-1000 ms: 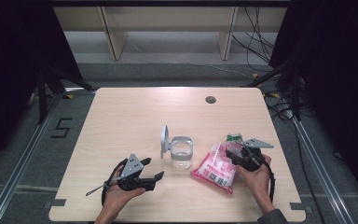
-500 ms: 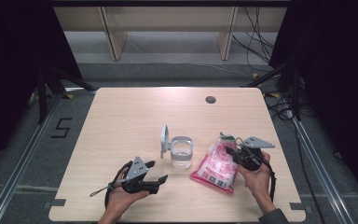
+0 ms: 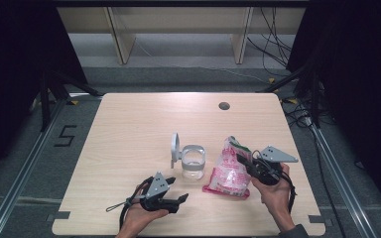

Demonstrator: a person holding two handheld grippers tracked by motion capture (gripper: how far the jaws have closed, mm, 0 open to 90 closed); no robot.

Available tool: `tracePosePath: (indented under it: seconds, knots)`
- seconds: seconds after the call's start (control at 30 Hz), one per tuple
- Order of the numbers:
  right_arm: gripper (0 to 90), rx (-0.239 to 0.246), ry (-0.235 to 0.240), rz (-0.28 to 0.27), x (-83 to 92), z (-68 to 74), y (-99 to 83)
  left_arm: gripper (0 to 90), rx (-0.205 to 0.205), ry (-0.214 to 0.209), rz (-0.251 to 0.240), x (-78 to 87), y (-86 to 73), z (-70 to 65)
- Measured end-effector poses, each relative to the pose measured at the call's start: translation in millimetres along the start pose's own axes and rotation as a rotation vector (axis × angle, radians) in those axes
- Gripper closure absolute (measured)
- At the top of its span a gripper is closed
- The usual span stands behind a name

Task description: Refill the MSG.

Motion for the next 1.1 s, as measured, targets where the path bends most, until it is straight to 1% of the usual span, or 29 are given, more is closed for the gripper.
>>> tracePosePath:
  seconds: [0.03, 0.07, 0.1, 0.17, 0.2, 0.23, 0.27, 0.3, 0.33, 0.37, 0.4, 0.43, 0.5, 0.53, 0.57, 0.6, 0.63, 0.67, 0.7, 0.73, 0.77, 0.8, 0.83, 0.87, 0.9, 0.97, 1.0, 1.03, 1.1]
  knots:
    - [90.0, 0.013, 0.001, -0.014, 0.4, 2.9, 2.5, 28.9, 0.006, -0.002, -0.002, -4.1, 1.3, -4.0]
    - [90.0, 0.042, 0.01, -0.016, 1.4, 4.6, 4.6, 28.9, 0.007, -0.009, -0.006, -8.8, 2.7, -8.7]
    - [90.0, 0.051, 0.02, -0.025, 2.3, 6.5, 6.8, 29.0, -0.01, -0.01, 0.004, -12.8, 2.6, -12.4]
    - [90.0, 0.053, 0.029, -0.025, 5.3, 10.5, 10.3, 28.9, -0.038, -0.032, 0.021, -20.8, 3.2, -21.7]
    - [90.0, 0.057, 0.03, -0.029, 6.8, 12.7, 12.1, 28.9, -0.048, -0.033, 0.023, -24.0, 4.2, -25.1]
    - [90.0, 0.057, 0.03, -0.031, 8.9, 14.9, 13.4, 28.9, -0.062, -0.019, 0.017, -27.1, 5.9, -26.2]
    - [90.0, 0.055, 0.028, -0.031, 10.6, 17.3, 14.4, 29.1, -0.055, -0.018, 0.012, -29.7, 8.0, -28.4]
    - [90.0, 0.058, 0.032, -0.046, 10.9, 19.8, 16.5, 29.1, -0.054, -0.018, 0.013, -31.4, 9.8, -30.2]
    - [90.0, 0.088, 0.035, -0.041, 12.7, 20.4, 18.2, 29.2, -0.05, -0.016, 0.0, -33.9, 12.6, -32.3]
    - [90.0, 0.124, 0.038, -0.047, 13.8, 22.2, 20.2, 29.4, -0.062, -0.01, 0.005, -35.8, 14.0, -32.2]
    - [90.0, 0.137, 0.039, -0.038, 16.1, 24.3, 21.3, 29.4, -0.062, -0.01, 0.001, -38.3, 16.1, -32.6]
    - [90.0, 0.157, 0.026, -0.061, 16.9, 24.3, 24.8, 29.4, -0.055, -0.005, -0.001, -39.8, 18.1, -33.1]
    - [90.0, 0.146, 0.037, -0.054, 20.7, 27.3, 27.3, 29.2, -0.045, -0.002, -0.016, -41.4, 22.2, -34.8]
    - [90.0, 0.171, 0.028, -0.061, 22.0, 27.4, 30.0, 29.3, -0.045, -0.001, -0.012, -41.5, 23.2, -35.9]
    - [90.0, 0.172, 0.021, -0.067, 23.2, 28.5, 31.7, 29.3, -0.053, 0.008, -0.014, -42.2, 24.5, -35.8]
    - [90.0, 0.143, 0.018, -0.051, 26.0, 31.7, 30.8, 29.3, -0.047, 0.007, -0.018, -43.0, 25.6, -36.4]
    - [90.0, 0.189, 0.012, -0.067, 26.3, 30.2, 34.3, 29.2, -0.022, -0.001, -0.024, -44.1, 27.0, -38.5]
    - [90.0, 0.19, 0.019, -0.061, 28.0, 33.2, 35.3, 29.1, -0.028, 0.0, -0.029, -45.0, 28.6, -39.4]
    - [90.0, 0.209, 0.016, -0.068, 28.9, 33.8, 38.2, 29.1, -0.041, 0.008, -0.031, -46.6, 30.2, -41.5]
    - [90.0, 0.205, 0.024, -0.057, 30.9, 35.7, 39.1, 29.0, -0.057, 0.016, -0.023, -48.6, 30.5, -42.9]
    - [90.0, 0.217, 0.008, -0.072, 32.5, 34.4, 43.0, 28.9, -0.056, 0.015, -0.03, -51.3, 31.8, -45.4]
    - [90.0, 0.212, 0.022, -0.061, 34.5, 35.8, 44.7, 28.9, -0.052, 0.012, -0.033, -53.2, 33.2, -47.9]
    - [90.0, 0.215, 0.01, -0.066, 37.0, 35.3, 48.1, 28.9, -0.058, 0.005, -0.029, -55.1, 34.0, -49.8]
    - [90.0, 0.203, 0.016, -0.058, 39.7, 37.1, 50.1, 28.7, -0.078, 0.027, -0.033, -56.8, 35.7, -49.3]
    - [90.0, 0.223, 0.025, -0.071, 40.9, 37.9, 54.5, 28.6, -0.094, 0.043, -0.033, -58.8, 37.1, -50.4]
    - [90.0, 0.241, 0.019, -0.086, 46.1, 38.2, 62.3, 28.1, -0.126, 0.053, -0.029, -62.9, 39.8, -52.9]
    - [90.0, 0.247, 0.015, -0.09, 47.8, 38.6, 65.8, 27.9, -0.109, 0.038, -0.057, -65.5, 43.7, -55.8]
    - [90.0, 0.236, 0.025, -0.088, 50.5, 40.9, 68.2, 27.9, -0.124, 0.053, -0.05, -66.6, 45.1, -55.7]
    - [90.0, 0.234, 0.053, -0.085, 54.9, 45.4, 72.8, 28.6, -0.126, 0.062, -0.05, -70.4, 48.2, -55.5]
Point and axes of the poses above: each handheld gripper's, and its own axes: x roughly backward along the jaws, y roughly out of its top, z roughly to its left, the point moved 8 cm from there along -x, roughly forward along the jaws, and after that the axes turned 3 degrees about z, right-handed, at the moved point
